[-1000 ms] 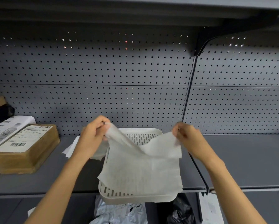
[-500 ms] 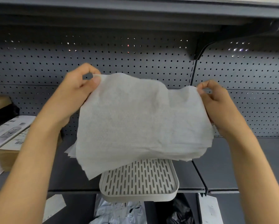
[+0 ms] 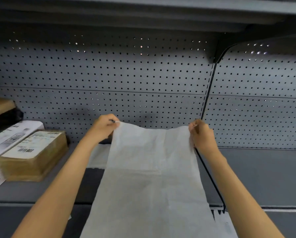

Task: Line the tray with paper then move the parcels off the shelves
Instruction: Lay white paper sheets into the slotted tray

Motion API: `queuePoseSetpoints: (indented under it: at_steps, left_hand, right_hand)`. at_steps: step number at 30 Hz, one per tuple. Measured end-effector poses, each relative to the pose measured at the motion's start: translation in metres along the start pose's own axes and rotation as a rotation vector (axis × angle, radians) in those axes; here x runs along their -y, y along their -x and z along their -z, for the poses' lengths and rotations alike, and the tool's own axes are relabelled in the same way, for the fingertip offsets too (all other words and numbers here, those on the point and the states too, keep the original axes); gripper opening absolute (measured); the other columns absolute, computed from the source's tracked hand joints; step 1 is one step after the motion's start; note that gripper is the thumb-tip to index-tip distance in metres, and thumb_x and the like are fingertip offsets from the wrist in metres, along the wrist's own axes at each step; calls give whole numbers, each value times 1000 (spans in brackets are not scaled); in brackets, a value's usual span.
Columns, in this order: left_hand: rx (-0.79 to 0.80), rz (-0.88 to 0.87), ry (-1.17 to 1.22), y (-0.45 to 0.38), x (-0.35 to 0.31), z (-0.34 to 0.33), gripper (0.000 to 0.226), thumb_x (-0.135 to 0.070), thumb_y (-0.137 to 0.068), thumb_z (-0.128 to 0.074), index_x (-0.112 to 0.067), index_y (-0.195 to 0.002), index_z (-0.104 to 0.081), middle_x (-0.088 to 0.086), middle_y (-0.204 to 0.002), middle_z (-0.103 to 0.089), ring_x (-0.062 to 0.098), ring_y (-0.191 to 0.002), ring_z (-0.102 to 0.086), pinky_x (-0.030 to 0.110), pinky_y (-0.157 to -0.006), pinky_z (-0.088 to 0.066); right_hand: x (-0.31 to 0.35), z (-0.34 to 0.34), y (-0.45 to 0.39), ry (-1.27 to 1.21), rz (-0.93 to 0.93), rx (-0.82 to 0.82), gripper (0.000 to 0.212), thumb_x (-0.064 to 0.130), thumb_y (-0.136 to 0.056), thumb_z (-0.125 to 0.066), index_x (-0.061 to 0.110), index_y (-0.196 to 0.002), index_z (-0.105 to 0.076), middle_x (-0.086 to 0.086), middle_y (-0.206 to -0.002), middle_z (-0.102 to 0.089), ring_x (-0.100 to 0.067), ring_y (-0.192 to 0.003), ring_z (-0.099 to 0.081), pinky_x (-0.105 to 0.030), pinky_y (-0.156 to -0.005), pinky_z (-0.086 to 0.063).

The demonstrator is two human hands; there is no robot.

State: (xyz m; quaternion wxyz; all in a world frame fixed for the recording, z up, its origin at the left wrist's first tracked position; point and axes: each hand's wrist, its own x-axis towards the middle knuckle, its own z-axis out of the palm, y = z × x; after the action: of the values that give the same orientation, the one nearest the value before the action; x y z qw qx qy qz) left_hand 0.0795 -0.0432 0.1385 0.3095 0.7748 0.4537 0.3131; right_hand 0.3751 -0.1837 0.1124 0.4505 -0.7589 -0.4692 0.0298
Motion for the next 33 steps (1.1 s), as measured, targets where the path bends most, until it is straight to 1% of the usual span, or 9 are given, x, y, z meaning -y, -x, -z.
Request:
queuePoseSetpoints:
  at_steps: [4, 9, 12, 16, 20, 25, 27, 30, 33]
  left_hand:
    - [11, 60, 9, -15, 26, -20, 11, -14, -99, -58, -10, -95, -67, 11, -98, -71, 12, -75, -59, 24, -62, -42]
    - [-2, 83, -120, -48, 63, -38, 23, -19, -94, -63, -33, -77, -63, 4, -93, -73, 28, -95, -68, 45, -91, -54]
    - [-23, 97, -179, -52, 69, -43, 18, -22, -95, -62, -32, -80, -64, -5, -84, -70, 25, -91, -67, 41, -88, -54]
    - [-26, 109, -205, -52, 74, -49, 18, -21, -96, -58, -29, -81, -63, 0, -82, -71, 23, -84, -66, 37, -82, -52]
    - [-60, 91, -217, -61, 79, -57, 15, -25, -96, -54, -24, -87, -66, 2, -84, -72, 24, -83, -67, 37, -75, -53]
    - [-117, 77, -244, -68, 82, -68, 14, -25, -96, -53, -24, -92, -67, 1, -87, -70, 27, -87, -65, 26, -59, -37]
    - [-166, 6, -275, -64, 79, -72, 13, -22, -97, -56, -23, -105, -66, 7, -101, -64, 29, -91, -65, 33, -64, -46]
    - [-200, -173, -411, -49, 60, -84, 31, -20, -101, -53, -21, -131, -58, 9, -122, -53, 30, -105, -61, 40, -73, -53]
    - [113, -305, -548, -29, 34, -113, 46, -15, -102, -44, -17, -148, -43, 9, -141, -46, 29, -127, -50, 40, -96, -47]
  right_hand:
    - [-14, -28, -12, 98, -89, 32, 16, 13, -102, -47, 15, -96, -61, -13, -94, -69, -39, -85, -65, -44, -69, -54]
    - [-16, -56, -30, 268, -151, 81, 16, 8, -101, -45, 21, -103, -55, -7, -92, -64, -32, -82, -57, -36, -65, -42]
    - [-21, -70, -37, 334, -162, 76, 17, 5, -100, -41, 17, -108, -50, -10, -94, -68, -33, -80, -60, -35, -66, -42]
    - [-24, -80, -41, 421, -176, 77, 29, -6, -92, -35, 13, -102, -54, -5, -74, -52, -30, -72, -51, -34, -67, -40]
    - [-25, -84, -44, 433, -175, 100, 41, -7, -93, -41, 22, -95, -70, -7, -90, -65, -30, -73, -55, -31, -66, -39]
    - [-31, -86, -48, 433, -205, 153, 53, -9, -94, -41, 28, -98, -79, -4, -106, -74, -27, -77, -58, -29, -65, -41]
    - [-30, -84, -46, 459, -218, 194, 51, -5, -97, -41, 29, -106, -77, -5, -114, -71, -27, -84, -60, -30, -68, -42]
    - [-23, -89, -38, 523, -157, 216, 45, -2, -101, -42, 25, -122, -70, -8, -126, -66, -31, -116, -59, -36, -77, -48]
    - [-8, -116, -20, 486, -51, 302, 47, -1, -102, -39, 18, -141, -55, -9, -142, -57, -31, -131, -51, -42, -97, -50]
